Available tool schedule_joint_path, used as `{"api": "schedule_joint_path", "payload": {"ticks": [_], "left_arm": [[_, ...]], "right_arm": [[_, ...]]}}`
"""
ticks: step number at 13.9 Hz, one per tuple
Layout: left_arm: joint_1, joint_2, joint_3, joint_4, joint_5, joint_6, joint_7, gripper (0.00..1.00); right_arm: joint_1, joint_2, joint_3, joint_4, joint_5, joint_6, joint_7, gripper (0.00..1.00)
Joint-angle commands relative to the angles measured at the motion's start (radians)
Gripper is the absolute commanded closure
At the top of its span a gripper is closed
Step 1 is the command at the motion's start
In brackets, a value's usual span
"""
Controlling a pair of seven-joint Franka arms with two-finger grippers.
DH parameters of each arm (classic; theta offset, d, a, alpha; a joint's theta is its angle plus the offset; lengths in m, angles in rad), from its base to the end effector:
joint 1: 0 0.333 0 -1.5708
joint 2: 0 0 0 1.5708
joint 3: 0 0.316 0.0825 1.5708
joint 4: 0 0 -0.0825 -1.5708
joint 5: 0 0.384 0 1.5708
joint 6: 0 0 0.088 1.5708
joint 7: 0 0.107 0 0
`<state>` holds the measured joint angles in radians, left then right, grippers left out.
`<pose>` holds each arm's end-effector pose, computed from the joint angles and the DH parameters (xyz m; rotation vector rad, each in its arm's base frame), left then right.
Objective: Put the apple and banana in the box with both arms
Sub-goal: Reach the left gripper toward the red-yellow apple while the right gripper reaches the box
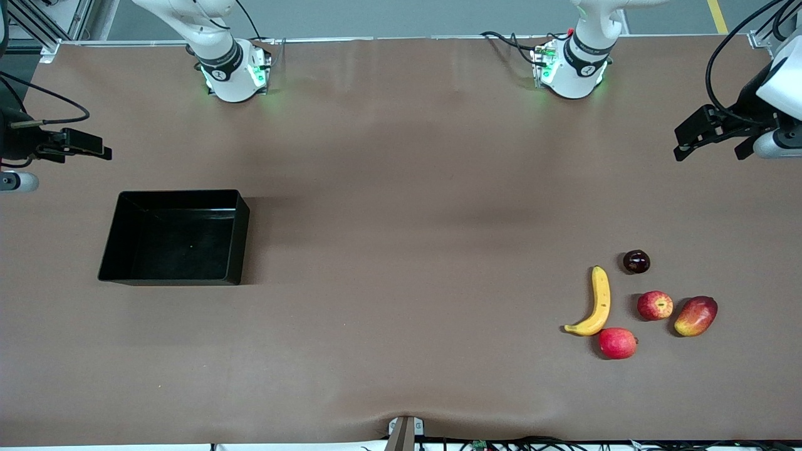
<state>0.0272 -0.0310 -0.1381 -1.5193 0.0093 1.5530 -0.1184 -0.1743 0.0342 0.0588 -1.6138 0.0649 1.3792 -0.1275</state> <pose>0.5400 -0.0605 0.6640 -3.1338 -0.0124 -0.1027 0.5362 -0.0548 0.5724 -3.0173 -0.0241 0.3926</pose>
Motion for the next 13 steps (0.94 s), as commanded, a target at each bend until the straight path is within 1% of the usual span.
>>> {"api": "schedule_joint_path", "payload": {"ticks": [1, 3, 6, 7, 9, 11, 13], "left_arm": [[0.003, -0.006, 0.0, 0.008, -0.006, -0.016, 0.013, 0.0], [0.003, 0.0, -0.001, 0.008, -0.006, -0.016, 0.013, 0.0], [0.003, 0.043, 0.0, 0.01, -0.002, -0.01, 0.014, 0.0], [0.005, 0.075, 0.0, 0.014, -0.002, -0.004, 0.013, 0.0], [0.007, 0.162, 0.002, 0.06, 0.023, 0.015, 0.013, 0.0], [0.007, 0.238, 0.002, 0.079, 0.061, 0.073, 0.013, 0.0], [0.008, 0.302, 0.002, 0.079, 0.101, 0.142, 0.014, 0.0]], "right_arm": [[-0.002, -0.022, 0.001, -0.024, 0.018, 0.006, -0.007, 0.0], [-0.005, -0.025, 0.001, -0.031, 0.018, 0.006, -0.007, 0.0], [-0.013, -0.022, -0.004, -0.031, 0.016, -0.005, -0.018, 0.0], [-0.028, -0.022, -0.005, -0.038, 0.015, -0.008, -0.041, 0.0], [-0.072, -0.016, -0.007, -0.049, 0.004, -0.008, -0.087, 0.0], [-0.122, -0.002, -0.005, -0.051, 0.004, -0.021, -0.131, 0.0], [-0.149, 0.027, -0.005, -0.049, 0.006, -0.023, -0.129, 0.0]]}}
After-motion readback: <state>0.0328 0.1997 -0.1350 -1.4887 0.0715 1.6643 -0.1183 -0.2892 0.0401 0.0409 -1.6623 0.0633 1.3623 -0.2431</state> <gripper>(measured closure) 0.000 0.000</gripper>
